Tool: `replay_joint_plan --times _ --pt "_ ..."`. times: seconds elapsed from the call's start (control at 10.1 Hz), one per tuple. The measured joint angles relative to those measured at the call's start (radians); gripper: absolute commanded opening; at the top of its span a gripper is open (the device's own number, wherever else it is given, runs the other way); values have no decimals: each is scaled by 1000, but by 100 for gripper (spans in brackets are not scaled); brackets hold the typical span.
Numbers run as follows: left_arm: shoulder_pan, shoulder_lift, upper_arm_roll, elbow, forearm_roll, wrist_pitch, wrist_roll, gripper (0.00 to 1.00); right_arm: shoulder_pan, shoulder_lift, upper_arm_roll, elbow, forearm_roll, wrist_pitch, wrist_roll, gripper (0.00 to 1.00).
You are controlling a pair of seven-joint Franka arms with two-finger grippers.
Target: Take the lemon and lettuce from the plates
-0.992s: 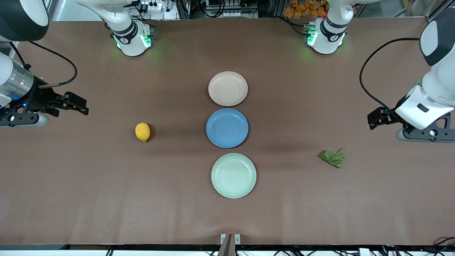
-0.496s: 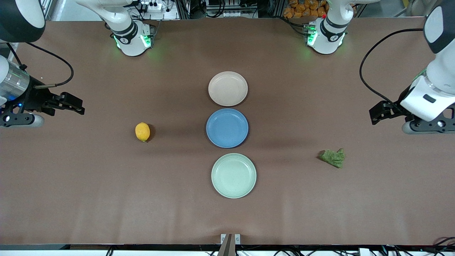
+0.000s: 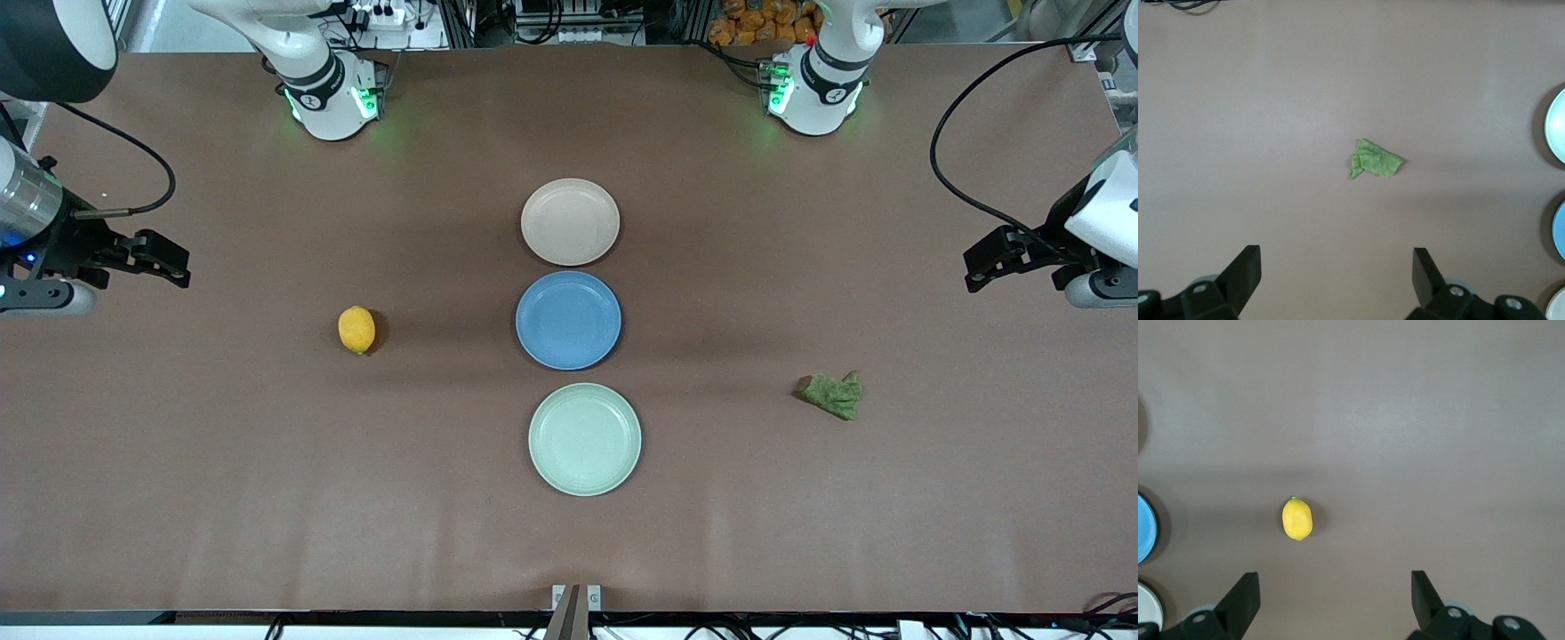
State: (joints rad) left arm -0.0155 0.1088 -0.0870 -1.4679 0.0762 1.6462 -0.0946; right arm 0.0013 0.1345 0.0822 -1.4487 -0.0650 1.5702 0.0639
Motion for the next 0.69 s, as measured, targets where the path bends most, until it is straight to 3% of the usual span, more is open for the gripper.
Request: replay_joint_plan --times 0.4,0.69 --pt "0 -61 23 -88 -1 -3 3 100 -3 -1 -3 48 -12 -104 2 100" --pt "0 -117 26 -145 -7 -1 4 100 -1 -11 -2 57 -12 -109 6 100"
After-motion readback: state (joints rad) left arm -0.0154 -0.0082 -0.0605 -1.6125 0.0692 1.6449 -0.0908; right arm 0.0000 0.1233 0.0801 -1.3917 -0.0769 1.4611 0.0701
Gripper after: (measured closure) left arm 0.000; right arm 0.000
